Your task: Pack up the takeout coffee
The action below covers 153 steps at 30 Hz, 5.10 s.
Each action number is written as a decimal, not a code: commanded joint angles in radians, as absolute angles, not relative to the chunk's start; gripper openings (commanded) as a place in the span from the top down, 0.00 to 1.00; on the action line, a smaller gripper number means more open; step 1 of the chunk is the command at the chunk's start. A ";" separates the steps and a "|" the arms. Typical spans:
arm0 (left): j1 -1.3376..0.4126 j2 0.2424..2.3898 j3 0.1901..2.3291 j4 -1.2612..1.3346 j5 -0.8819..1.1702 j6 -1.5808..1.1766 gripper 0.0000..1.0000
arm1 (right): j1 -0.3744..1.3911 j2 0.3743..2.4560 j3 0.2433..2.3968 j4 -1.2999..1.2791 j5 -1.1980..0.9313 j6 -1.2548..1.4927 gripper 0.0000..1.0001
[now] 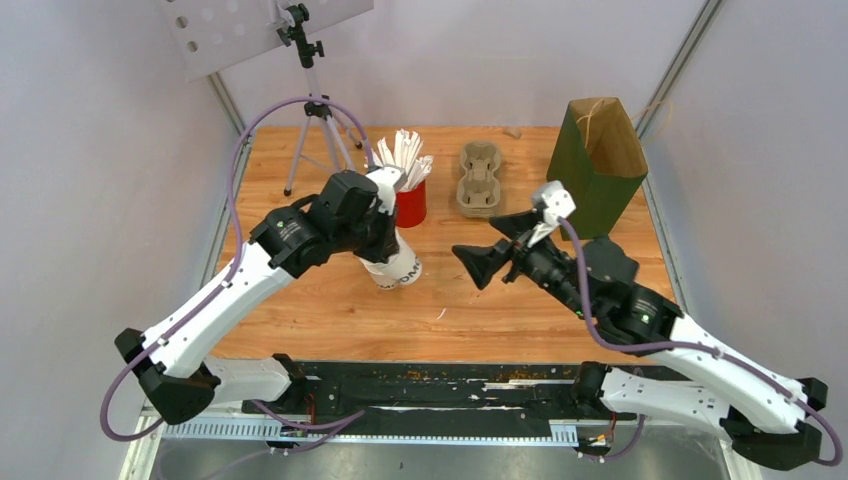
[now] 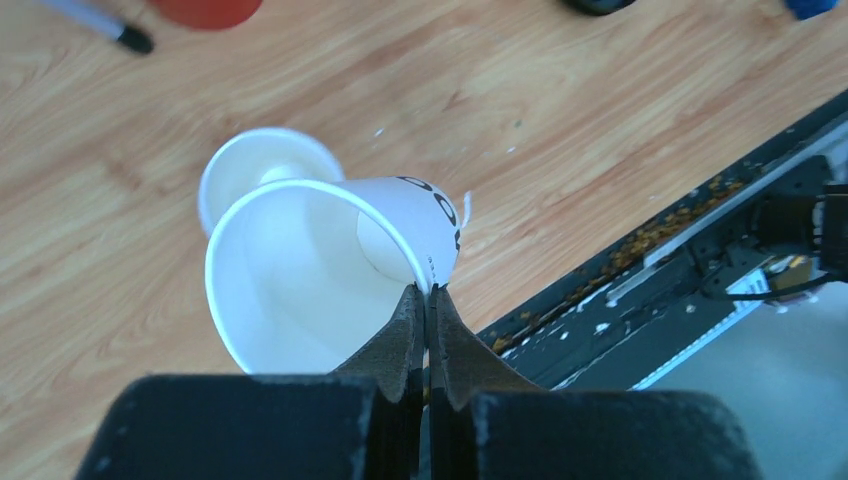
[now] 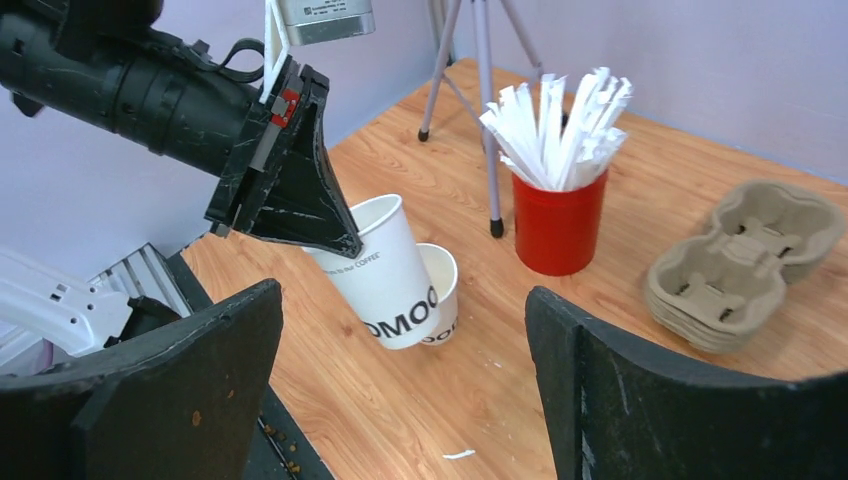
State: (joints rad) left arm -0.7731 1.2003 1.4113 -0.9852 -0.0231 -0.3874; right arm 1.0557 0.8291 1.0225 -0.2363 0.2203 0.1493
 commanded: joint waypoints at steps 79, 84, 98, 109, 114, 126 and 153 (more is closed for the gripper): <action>-0.781 0.689 0.886 -0.614 -0.166 -0.243 0.00 | 0.429 1.309 1.017 -0.630 0.063 0.023 0.62; -0.781 0.628 0.767 -0.555 -0.185 -0.236 0.00 | 0.374 1.466 1.072 -0.663 -0.027 0.004 0.67; -0.781 0.675 0.753 -0.561 -0.173 -0.195 0.00 | 0.351 1.591 1.062 -0.618 -0.051 -0.052 0.77; -0.781 0.659 0.749 -0.561 -0.187 -0.196 0.02 | 0.351 1.611 1.062 -0.605 -0.042 -0.075 0.78; -0.781 0.658 0.749 -0.564 -0.186 -0.193 0.02 | 0.350 1.615 1.061 -0.603 -0.037 -0.083 0.80; -0.781 0.645 0.745 -0.559 -0.190 -0.186 0.04 | 0.345 1.576 1.082 -0.638 -0.032 -0.092 1.00; -0.781 0.617 0.732 -0.557 -0.201 -0.192 0.04 | 0.338 1.592 1.068 -0.633 -0.037 -0.092 0.81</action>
State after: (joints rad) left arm -0.7784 0.6197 0.7265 -0.5869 -0.1860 -0.2050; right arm 0.3462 1.5864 1.0737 -0.6777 -0.0494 -0.0742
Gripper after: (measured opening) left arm 0.959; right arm 0.204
